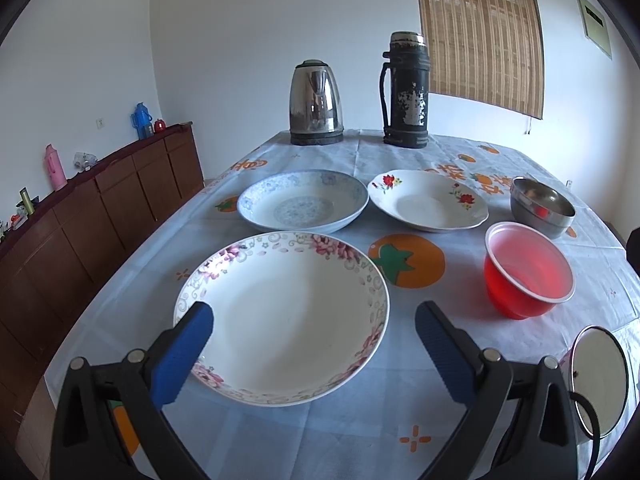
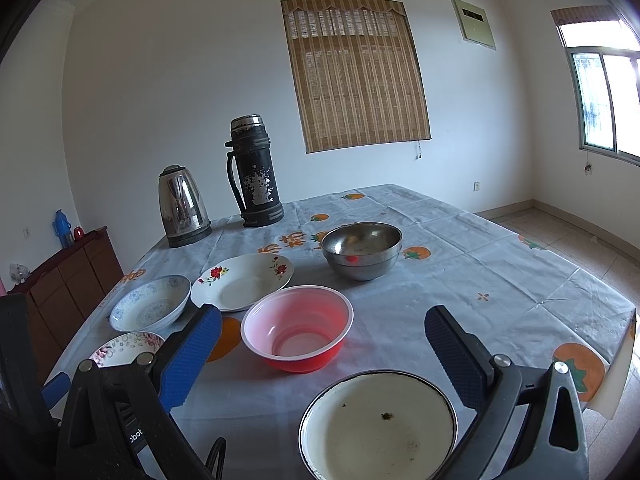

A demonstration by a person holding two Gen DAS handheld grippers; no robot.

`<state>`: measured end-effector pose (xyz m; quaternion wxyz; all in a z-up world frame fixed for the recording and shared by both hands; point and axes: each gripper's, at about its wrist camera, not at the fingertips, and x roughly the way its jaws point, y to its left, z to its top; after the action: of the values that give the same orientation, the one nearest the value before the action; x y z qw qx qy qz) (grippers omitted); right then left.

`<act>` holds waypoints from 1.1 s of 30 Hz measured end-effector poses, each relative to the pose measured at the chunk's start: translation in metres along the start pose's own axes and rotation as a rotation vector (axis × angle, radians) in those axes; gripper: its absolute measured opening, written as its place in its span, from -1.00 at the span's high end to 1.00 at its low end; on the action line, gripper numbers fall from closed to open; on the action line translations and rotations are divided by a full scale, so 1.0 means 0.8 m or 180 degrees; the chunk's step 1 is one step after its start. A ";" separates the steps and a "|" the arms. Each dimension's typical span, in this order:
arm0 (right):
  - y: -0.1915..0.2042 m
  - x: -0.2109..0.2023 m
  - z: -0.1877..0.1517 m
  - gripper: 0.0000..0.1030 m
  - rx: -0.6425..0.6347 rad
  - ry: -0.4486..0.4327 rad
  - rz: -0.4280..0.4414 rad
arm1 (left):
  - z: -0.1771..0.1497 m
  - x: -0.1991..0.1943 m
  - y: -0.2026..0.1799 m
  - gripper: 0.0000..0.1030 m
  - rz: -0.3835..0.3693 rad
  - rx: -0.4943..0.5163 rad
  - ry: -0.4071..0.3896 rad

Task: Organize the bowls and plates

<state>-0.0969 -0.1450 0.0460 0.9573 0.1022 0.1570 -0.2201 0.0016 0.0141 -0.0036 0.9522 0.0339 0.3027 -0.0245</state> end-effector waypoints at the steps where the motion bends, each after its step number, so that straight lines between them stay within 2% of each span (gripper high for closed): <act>1: 0.001 0.000 -0.001 -0.99 -0.0007 -0.0002 0.0003 | 0.000 0.000 0.001 -0.99 -0.0001 -0.0002 0.0004; 19: 0.012 0.003 -0.004 -0.99 -0.0079 0.0001 0.0051 | -0.006 0.006 0.007 -0.99 -0.0004 -0.0001 0.0034; 24: 0.019 0.010 -0.007 -0.99 -0.0125 0.0066 0.0218 | -0.006 0.006 0.024 -0.99 -0.0021 0.0018 0.0070; 29: 0.039 0.016 -0.015 -0.99 -0.0293 0.0131 0.0435 | -0.005 -0.003 0.051 -0.99 0.0180 0.0124 -0.0055; 33: 0.055 0.026 -0.021 -0.99 -0.0374 0.0273 0.0642 | -0.001 0.009 0.080 -0.99 0.0157 -0.0041 0.0062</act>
<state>-0.0634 -0.1097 0.0286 0.9713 0.0705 0.1993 -0.1086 0.0117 0.0777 -0.0051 0.9497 0.0354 0.3112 0.0012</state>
